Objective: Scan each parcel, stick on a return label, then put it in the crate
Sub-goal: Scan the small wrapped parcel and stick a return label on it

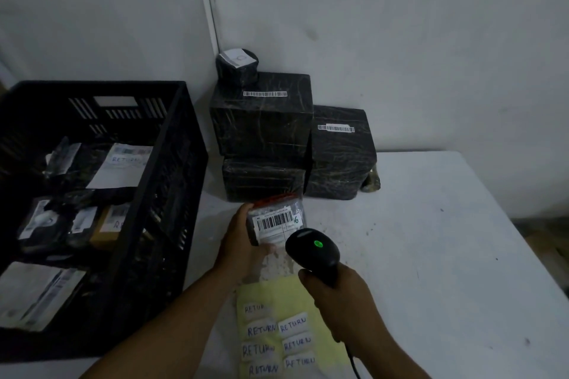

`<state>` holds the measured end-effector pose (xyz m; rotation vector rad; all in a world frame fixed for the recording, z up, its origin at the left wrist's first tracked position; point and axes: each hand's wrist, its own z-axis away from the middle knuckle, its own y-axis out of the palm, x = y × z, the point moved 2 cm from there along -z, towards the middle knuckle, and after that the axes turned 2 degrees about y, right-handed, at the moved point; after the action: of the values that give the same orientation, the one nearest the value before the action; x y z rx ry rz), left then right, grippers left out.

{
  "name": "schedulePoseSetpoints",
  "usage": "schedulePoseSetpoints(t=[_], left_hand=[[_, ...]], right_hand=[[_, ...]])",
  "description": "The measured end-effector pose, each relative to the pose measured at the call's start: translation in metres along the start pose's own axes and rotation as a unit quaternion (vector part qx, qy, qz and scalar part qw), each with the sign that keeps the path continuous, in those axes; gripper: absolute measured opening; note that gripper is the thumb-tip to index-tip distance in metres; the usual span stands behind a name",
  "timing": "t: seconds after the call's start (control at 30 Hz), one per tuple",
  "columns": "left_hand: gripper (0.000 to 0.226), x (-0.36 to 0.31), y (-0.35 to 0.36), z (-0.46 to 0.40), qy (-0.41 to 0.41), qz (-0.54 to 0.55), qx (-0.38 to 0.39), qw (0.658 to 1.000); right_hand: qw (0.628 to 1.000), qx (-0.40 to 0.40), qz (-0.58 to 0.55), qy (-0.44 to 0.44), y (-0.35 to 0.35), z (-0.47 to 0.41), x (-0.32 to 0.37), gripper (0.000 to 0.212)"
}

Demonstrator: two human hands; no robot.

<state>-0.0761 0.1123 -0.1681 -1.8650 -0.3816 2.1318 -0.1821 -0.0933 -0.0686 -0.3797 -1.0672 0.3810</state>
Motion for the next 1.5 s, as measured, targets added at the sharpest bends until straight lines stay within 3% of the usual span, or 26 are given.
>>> schedulePoseSetpoints(t=[0.2,0.3,0.5,0.77,0.97,1.07,1.13,1.23,1.3,1.37,1.5], left_hand=[[0.107,-0.002,-0.006,-0.006,-0.015,-0.011,0.012,1.000],[0.114,0.000,-0.011,-0.012,-0.055,-0.009,0.036,0.998],[0.123,-0.003,-0.013,-0.027,-0.118,0.002,0.041,0.992],[0.085,0.016,-0.011,-0.029,-0.127,0.018,-0.044,0.991],[0.079,0.017,-0.012,-0.026,-0.105,0.038,-0.040,0.993],[0.081,0.003,-0.012,-0.012,-0.087,-0.006,-0.065,0.994],[0.071,-0.008,-0.011,0.004,-0.040,-0.058,-0.133,0.989],[0.050,-0.010,-0.006,0.037,0.066,-0.096,-0.206,0.971],[0.038,0.001,0.002,0.060,0.096,-0.122,-0.152,0.976],[0.026,0.016,0.011,0.080,0.114,-0.172,-0.044,0.977],[0.034,0.036,0.030,0.107,0.140,-0.280,0.121,0.942]], right_hand=[[0.996,-0.077,0.035,0.006,-0.003,-0.029,-0.029,0.022],[0.990,-0.130,0.043,0.028,-0.011,-0.053,-0.054,0.035],[0.976,-0.164,0.107,0.096,-0.017,-0.095,-0.083,0.039],[0.966,-0.170,0.151,0.122,-0.015,-0.115,-0.095,0.041],[0.957,-0.165,0.200,0.130,-0.020,-0.119,-0.096,0.043],[0.943,-0.205,0.231,0.124,-0.024,-0.112,-0.095,0.079],[0.934,-0.276,0.207,0.091,-0.026,-0.099,-0.089,0.096],[0.927,-0.337,0.160,-0.037,-0.019,-0.075,-0.083,0.072],[0.935,-0.284,0.171,-0.128,-0.006,-0.062,-0.082,0.044],[0.954,-0.181,0.168,-0.170,0.011,-0.051,-0.086,0.025],[0.954,-0.047,0.236,-0.179,0.044,-0.040,-0.106,0.023]])
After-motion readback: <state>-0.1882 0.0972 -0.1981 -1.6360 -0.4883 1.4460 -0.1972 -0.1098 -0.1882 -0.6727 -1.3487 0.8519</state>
